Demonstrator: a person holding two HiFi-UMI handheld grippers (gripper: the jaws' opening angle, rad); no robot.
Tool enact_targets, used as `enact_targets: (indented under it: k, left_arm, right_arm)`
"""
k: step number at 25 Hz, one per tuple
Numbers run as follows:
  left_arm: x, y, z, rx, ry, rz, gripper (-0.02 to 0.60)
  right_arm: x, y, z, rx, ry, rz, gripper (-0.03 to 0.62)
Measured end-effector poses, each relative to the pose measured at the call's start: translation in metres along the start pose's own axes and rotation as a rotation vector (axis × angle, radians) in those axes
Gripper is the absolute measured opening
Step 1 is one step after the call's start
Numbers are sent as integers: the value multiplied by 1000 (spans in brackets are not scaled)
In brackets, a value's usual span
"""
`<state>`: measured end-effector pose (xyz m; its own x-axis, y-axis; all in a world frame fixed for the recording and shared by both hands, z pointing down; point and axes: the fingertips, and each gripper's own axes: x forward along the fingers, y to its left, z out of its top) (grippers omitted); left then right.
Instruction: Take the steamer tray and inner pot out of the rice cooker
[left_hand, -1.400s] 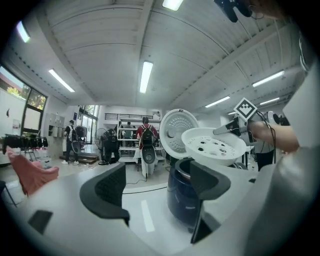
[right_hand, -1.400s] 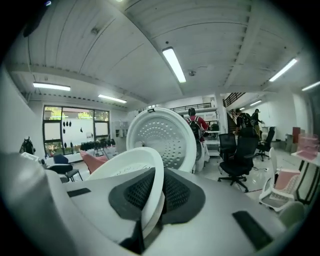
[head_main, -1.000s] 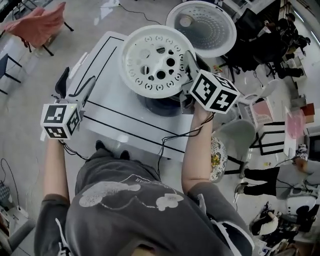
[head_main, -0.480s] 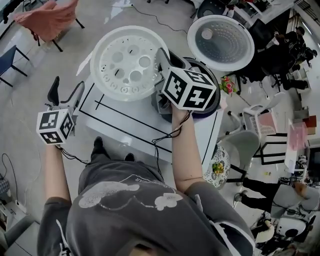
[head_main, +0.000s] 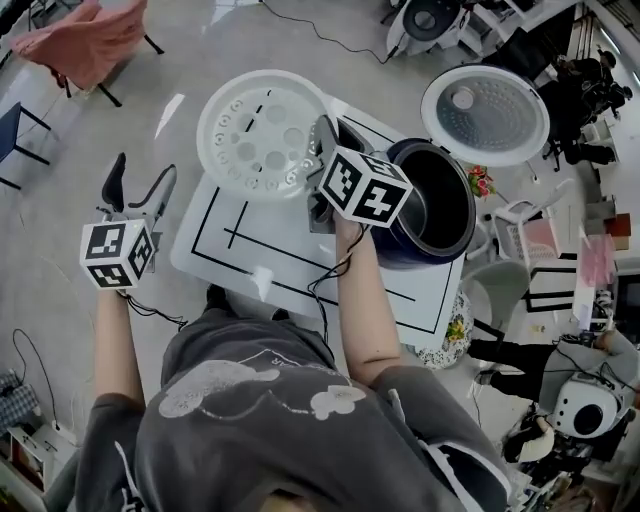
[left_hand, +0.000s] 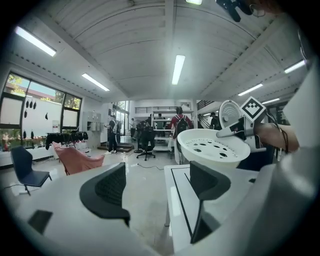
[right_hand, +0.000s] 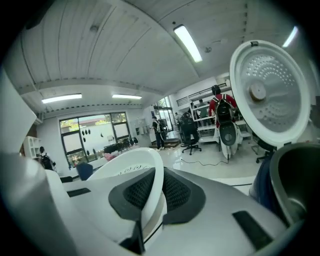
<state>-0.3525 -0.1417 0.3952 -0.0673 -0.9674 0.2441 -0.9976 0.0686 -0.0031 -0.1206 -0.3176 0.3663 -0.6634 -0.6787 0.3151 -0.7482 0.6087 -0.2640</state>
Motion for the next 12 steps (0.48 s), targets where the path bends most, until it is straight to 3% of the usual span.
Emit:
enact_targets:
  k: [12]
  left_arm:
    - [92,1,-46,8,116,-239,394]
  right_arm:
    - [73,-67,-88,162,34,-254,57]
